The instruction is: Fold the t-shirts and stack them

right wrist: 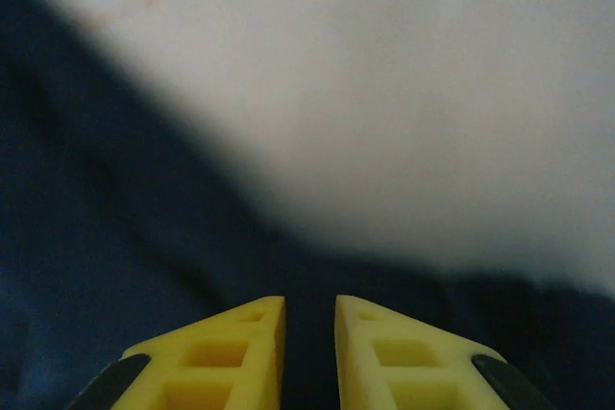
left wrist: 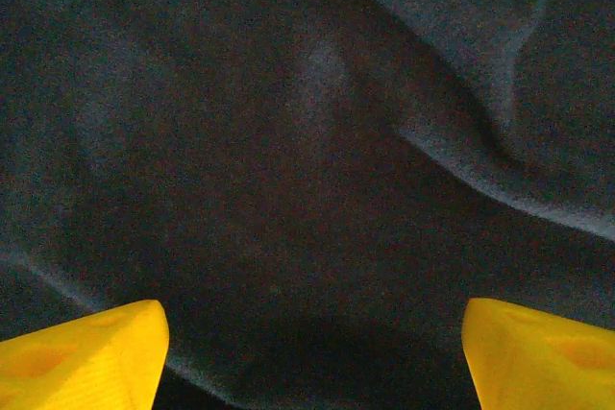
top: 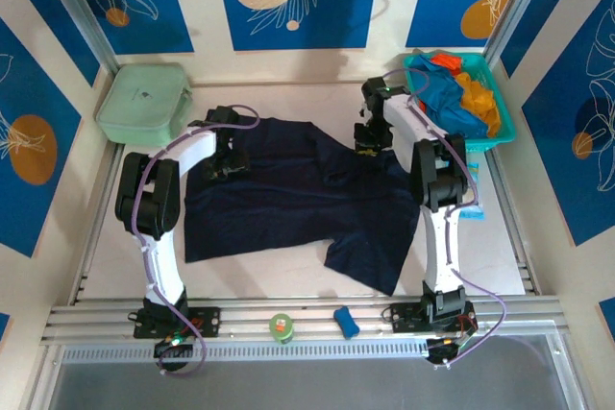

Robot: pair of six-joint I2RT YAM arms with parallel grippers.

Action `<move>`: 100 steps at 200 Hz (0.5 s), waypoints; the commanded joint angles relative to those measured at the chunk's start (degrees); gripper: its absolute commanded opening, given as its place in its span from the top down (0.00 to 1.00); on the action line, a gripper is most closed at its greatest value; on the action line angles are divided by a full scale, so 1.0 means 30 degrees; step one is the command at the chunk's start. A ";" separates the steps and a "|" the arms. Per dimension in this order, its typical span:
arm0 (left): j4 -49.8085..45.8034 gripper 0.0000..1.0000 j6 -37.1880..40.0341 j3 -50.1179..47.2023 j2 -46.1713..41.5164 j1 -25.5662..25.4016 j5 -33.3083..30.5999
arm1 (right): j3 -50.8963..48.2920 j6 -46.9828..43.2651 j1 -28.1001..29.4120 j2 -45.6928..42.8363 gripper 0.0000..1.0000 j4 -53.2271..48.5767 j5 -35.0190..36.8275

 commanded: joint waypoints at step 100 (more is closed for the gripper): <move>0.0355 0.20 0.0148 -0.0797 -0.0551 0.0013 0.0293 | -1.0163 0.3109 0.1104 -0.6292 0.78 0.3398 -0.0470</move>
